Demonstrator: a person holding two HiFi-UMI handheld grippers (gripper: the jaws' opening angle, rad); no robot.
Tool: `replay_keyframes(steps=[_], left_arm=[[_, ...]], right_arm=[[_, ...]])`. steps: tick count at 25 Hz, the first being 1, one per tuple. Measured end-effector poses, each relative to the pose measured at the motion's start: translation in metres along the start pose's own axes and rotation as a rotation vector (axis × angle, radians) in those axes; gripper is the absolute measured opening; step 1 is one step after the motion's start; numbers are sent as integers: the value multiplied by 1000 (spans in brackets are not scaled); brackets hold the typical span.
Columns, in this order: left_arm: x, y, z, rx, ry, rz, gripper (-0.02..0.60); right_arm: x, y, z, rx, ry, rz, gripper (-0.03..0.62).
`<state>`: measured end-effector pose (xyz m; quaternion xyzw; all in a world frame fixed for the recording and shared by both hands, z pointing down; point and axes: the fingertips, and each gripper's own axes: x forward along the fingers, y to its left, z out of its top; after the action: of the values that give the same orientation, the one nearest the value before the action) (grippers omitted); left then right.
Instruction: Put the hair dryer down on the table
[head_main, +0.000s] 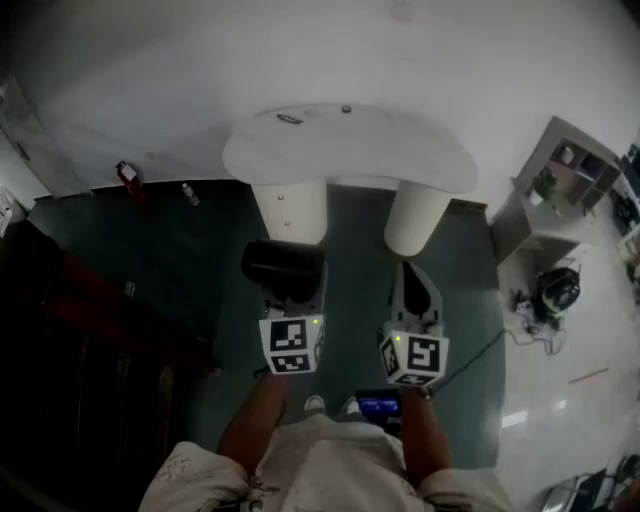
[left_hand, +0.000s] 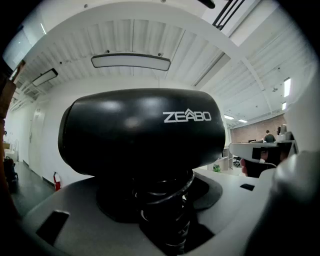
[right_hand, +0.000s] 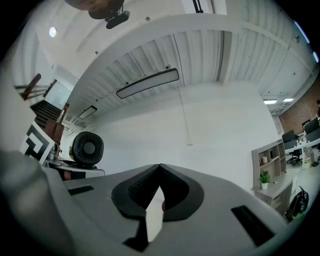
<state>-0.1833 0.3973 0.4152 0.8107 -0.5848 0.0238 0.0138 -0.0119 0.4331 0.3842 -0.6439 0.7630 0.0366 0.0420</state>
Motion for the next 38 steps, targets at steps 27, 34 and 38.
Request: replay_keyframes(steps=[27, 34, 38], left_arm=[[-5, 34, 5, -13, -31, -42, 241], [29, 32, -5, -11, -20, -51, 241], [68, 29, 4, -7, -29, -49, 241]], right_arm=[[-3, 30, -6, -46, -1, -57, 5], [27, 8, -14, -35, -3, -78, 5], [60, -13, -16, -30, -7, -77, 5]])
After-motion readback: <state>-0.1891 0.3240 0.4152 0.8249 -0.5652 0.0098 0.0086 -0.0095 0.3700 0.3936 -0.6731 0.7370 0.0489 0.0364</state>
